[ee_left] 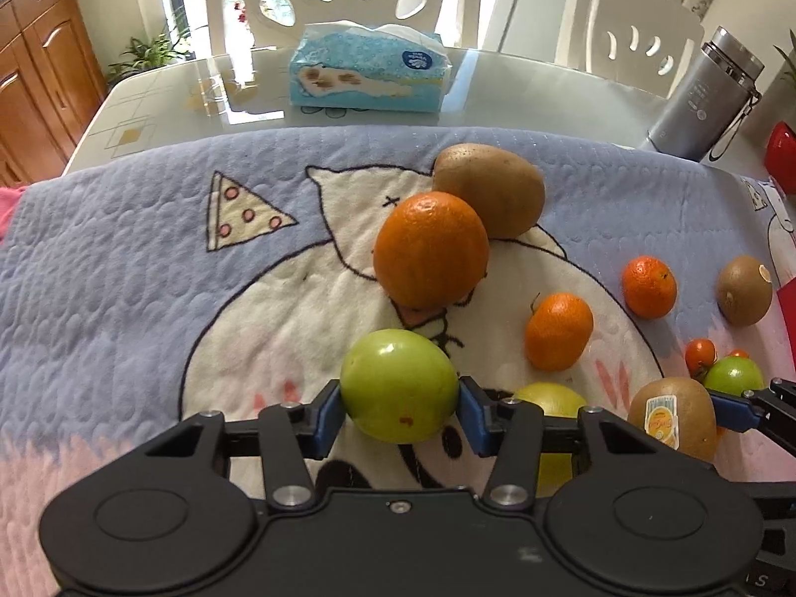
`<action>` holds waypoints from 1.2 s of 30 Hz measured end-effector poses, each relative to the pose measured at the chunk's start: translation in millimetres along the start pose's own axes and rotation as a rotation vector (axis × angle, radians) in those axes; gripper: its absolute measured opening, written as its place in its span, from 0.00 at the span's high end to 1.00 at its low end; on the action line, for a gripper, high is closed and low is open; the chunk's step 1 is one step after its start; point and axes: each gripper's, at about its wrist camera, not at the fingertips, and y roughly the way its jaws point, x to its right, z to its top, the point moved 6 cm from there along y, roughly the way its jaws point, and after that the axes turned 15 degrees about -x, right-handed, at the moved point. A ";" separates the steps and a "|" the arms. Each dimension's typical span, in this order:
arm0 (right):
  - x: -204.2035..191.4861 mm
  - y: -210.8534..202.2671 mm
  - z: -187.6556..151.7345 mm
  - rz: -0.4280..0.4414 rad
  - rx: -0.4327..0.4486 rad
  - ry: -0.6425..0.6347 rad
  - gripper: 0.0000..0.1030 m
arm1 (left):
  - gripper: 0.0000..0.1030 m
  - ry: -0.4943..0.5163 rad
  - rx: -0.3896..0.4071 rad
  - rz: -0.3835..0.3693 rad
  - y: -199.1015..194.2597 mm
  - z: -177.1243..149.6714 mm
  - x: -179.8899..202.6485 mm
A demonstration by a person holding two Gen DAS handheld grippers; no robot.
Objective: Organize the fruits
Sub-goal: 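Grasp another green apple with the left tool while the right tool grasps a brown kiwi, then carry the green apple in the left tool to the red box while the right tool carries the kiwi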
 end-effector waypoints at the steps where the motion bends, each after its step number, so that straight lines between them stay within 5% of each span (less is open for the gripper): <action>1: -0.6 -1.4 -1.5 0.004 0.001 -0.001 0.45 | 0.44 -0.009 0.001 0.000 -1.8 -2.1 -0.5; 22: 35.1 -58.7 -16.6 0.077 0.063 0.040 0.45 | 0.44 -0.166 0.092 -0.025 -40.4 -17.5 25.6; 36: 114.7 -104.0 -11.7 0.102 0.158 0.135 0.45 | 0.44 -0.107 0.153 -0.032 -72.8 9.0 98.9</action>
